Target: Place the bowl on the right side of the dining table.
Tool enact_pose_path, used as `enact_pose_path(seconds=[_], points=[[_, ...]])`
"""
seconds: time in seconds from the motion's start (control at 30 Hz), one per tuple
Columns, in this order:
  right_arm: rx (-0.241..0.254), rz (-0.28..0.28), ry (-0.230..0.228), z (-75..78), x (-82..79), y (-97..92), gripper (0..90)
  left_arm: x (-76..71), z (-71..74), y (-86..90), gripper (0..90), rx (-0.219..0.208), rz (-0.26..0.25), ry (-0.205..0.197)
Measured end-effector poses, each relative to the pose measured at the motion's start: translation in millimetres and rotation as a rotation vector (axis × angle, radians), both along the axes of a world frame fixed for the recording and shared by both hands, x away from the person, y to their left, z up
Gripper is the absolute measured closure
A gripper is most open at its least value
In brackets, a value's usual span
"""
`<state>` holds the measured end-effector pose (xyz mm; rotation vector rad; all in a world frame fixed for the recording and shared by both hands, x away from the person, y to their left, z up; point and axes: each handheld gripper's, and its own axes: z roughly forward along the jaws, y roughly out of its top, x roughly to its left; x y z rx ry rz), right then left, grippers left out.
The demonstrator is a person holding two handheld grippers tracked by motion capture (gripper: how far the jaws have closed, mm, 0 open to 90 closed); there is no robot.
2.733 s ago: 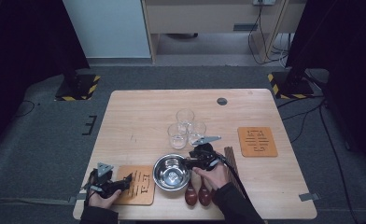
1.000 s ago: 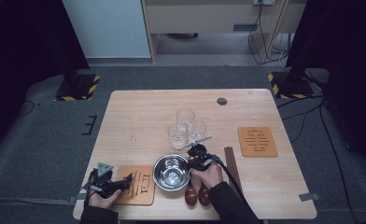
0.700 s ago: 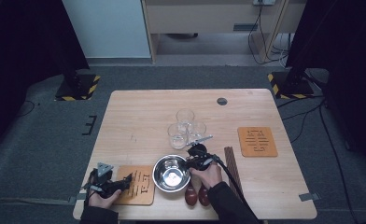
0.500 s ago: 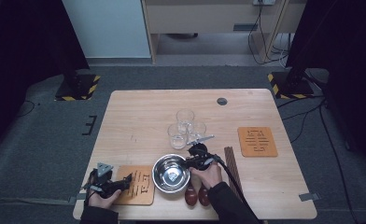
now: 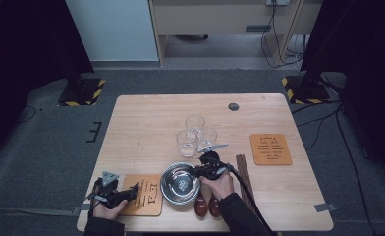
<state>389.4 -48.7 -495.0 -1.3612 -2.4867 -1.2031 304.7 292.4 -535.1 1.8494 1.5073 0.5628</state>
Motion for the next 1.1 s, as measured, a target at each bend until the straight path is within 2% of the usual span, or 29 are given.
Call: enact_pose_path(seconds=[0.33, 1.1], points=[[0.042, 0.005, -0.015, 10.7, -2.2, -8.9, 83.5, 0.0, 0.0, 0.0, 5.4, 0.0, 0.0, 0.0], [0.106, -0.027, -0.081, 42.4, -11.3, -56.2, 83.6, 0.1, 0.0, 0.0, 5.3, 0.0, 0.0, 0.0]])
